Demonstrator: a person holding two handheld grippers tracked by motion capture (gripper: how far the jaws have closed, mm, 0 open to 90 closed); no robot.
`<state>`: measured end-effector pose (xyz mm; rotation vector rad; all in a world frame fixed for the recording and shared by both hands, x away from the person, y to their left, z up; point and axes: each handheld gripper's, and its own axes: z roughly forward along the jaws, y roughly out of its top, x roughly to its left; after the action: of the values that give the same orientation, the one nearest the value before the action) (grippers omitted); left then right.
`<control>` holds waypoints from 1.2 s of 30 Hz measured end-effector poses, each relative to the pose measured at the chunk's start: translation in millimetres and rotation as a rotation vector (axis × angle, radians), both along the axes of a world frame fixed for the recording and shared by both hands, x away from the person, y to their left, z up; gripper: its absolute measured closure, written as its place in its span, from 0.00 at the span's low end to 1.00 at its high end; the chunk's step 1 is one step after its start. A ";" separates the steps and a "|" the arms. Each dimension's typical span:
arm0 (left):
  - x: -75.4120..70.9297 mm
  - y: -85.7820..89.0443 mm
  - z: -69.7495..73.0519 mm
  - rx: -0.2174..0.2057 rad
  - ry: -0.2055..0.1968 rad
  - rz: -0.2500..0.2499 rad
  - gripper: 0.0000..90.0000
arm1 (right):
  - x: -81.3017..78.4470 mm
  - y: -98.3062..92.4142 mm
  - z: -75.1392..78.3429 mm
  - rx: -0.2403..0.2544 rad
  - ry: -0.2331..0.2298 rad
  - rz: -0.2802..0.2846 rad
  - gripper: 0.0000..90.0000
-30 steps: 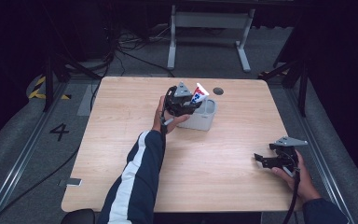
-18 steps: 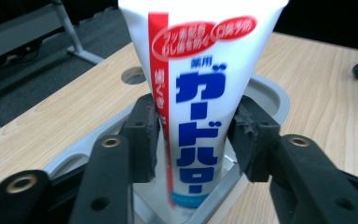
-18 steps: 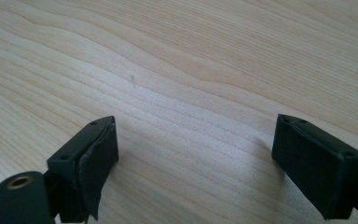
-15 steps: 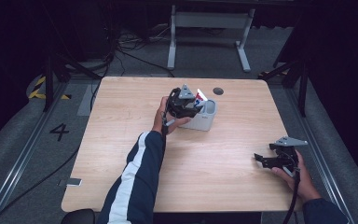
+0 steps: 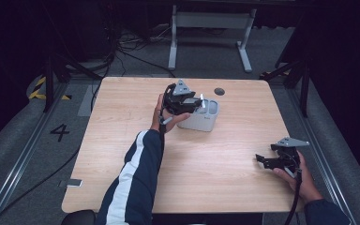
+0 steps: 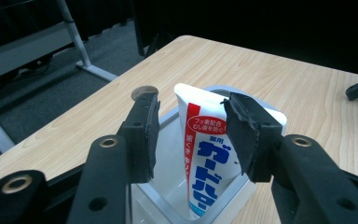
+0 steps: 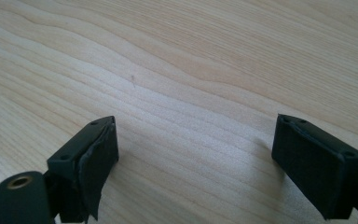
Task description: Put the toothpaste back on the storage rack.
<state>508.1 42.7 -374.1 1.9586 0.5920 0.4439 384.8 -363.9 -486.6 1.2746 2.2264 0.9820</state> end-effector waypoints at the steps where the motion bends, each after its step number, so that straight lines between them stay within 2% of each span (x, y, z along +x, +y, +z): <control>1: 0.3 0.9 0.6 0.005 -0.007 -0.006 0.60 | 0.0 0.0 0.0 0.000 0.000 0.000 0.16; 14: -8.8 6.6 2.2 0.054 -0.010 0.006 0.52 | 0.0 0.0 0.0 0.000 0.000 0.000 0.16; 16: -10.2 8.5 2.8 0.075 -0.013 0.003 0.51 | 0.0 0.0 0.0 0.000 0.001 0.000 0.16; 18: -11.2 8.9 2.7 0.073 -0.008 0.004 0.50 | 0.0 0.0 0.0 0.000 0.000 0.000 0.16; 23: -19.4 12.3 4.4 0.121 -0.041 0.009 0.48 | 0.0 0.0 0.0 0.000 0.000 0.000 0.16; 29: -29.9 16.9 6.4 0.156 -0.055 -0.009 0.46 | 0.0 0.0 0.0 0.000 0.000 0.000 0.16; 31: -33.8 19.8 7.3 0.183 -0.060 -0.011 0.45 | 0.0 0.0 0.0 0.000 0.000 0.000 0.16; 32: -34.8 20.6 6.9 0.175 -0.066 -0.008 0.45 | 0.0 0.0 0.0 0.000 0.000 0.000 0.16; 36: -40.5 28.7 5.4 0.197 -0.067 -0.009 0.43 | 0.0 0.0 0.0 0.000 0.000 0.000 0.16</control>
<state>467.6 71.5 -368.8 2.1227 0.5122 0.5788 384.8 -363.9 -486.6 1.2746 2.2264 0.9818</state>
